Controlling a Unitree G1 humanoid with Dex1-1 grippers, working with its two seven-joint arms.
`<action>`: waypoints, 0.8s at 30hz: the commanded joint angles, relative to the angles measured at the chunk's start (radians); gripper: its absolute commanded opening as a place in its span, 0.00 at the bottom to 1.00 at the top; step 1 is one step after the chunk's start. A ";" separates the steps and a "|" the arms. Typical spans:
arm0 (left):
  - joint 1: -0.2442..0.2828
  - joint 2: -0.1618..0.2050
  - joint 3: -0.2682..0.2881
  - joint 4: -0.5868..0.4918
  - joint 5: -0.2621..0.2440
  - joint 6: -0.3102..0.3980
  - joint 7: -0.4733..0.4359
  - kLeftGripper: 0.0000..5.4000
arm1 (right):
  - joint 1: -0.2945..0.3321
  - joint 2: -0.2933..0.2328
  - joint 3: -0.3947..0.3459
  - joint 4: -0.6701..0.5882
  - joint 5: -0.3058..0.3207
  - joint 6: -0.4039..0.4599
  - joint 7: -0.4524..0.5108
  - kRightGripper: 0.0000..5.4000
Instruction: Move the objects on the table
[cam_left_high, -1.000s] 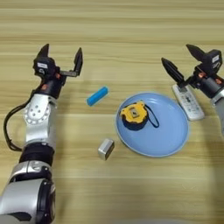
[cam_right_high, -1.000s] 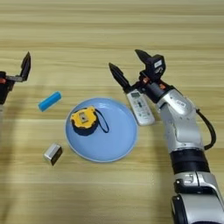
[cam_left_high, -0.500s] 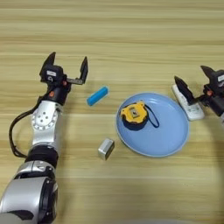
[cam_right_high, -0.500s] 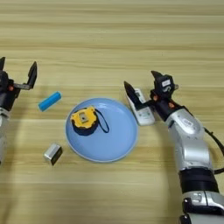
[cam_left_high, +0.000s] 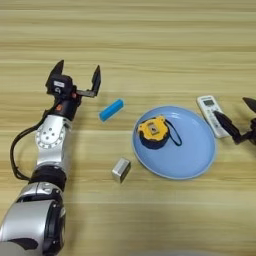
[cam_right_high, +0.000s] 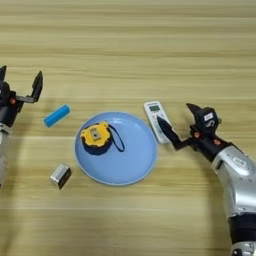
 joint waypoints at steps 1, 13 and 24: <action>-0.024 0.002 0.004 0.013 -0.008 -0.008 -0.011 0.99 | 0.021 -0.028 -0.004 0.031 -0.002 0.002 0.028 1.00; -0.032 0.006 0.016 0.027 -0.015 -0.006 -0.027 0.99 | 0.047 -0.043 0.023 0.066 -0.036 -0.013 0.067 1.00; -0.038 0.005 0.026 0.040 -0.021 0.000 -0.038 0.99 | 0.041 -0.048 0.039 0.096 -0.060 -0.017 0.072 1.00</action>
